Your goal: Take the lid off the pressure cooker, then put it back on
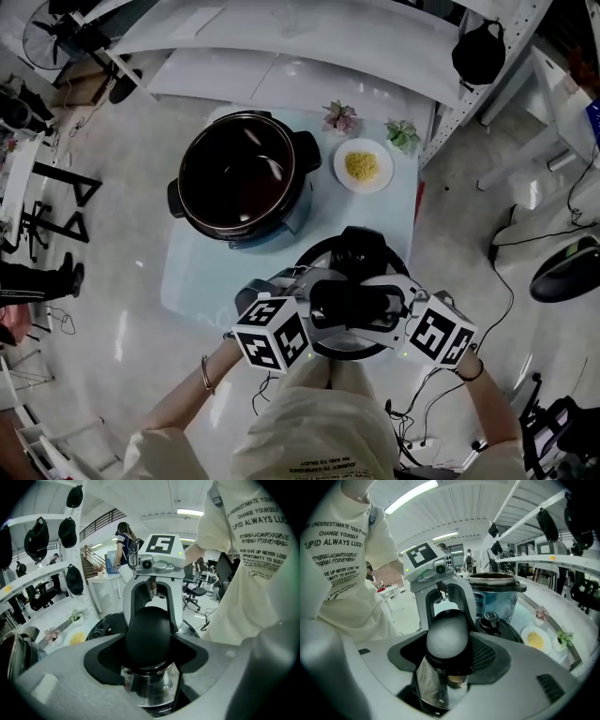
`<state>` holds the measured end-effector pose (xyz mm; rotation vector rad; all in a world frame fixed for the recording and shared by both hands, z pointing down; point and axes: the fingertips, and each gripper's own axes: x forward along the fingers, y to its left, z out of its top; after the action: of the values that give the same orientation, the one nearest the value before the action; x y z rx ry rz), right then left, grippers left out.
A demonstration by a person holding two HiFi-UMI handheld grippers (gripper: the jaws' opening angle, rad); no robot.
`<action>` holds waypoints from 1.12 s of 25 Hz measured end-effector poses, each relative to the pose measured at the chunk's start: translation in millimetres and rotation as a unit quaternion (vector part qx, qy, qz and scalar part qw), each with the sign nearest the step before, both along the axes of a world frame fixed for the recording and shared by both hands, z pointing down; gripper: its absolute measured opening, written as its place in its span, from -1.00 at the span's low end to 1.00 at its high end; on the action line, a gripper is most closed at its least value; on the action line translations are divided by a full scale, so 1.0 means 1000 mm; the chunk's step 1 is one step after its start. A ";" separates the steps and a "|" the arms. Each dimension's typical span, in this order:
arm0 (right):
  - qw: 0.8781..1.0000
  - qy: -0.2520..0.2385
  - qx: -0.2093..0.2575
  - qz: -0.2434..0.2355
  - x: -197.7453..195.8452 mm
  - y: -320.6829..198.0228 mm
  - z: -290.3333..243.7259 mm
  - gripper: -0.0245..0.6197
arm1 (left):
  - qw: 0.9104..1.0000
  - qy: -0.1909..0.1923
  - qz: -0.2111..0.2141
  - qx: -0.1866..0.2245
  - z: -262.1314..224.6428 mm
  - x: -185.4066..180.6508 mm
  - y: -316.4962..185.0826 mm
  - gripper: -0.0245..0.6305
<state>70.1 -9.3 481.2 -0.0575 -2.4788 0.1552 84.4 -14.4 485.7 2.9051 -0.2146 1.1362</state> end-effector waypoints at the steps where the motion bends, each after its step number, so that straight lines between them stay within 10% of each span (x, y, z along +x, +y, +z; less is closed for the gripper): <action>1: 1.000 -0.002 0.003 -0.001 -0.001 0.002 -0.004 -0.07 | 1.000 -0.001 -0.001 0.003 -0.003 -0.001 0.002 -0.02; 28: 0.995 -0.021 0.077 -0.067 -0.033 0.021 -0.086 -0.07 | 0.995 -0.012 -0.064 0.078 -0.086 -0.034 0.019 -0.02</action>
<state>36.7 11.9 395.7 -0.1632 -2.5115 -0.0944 50.2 4.2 400.1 2.9589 -0.5044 1.1843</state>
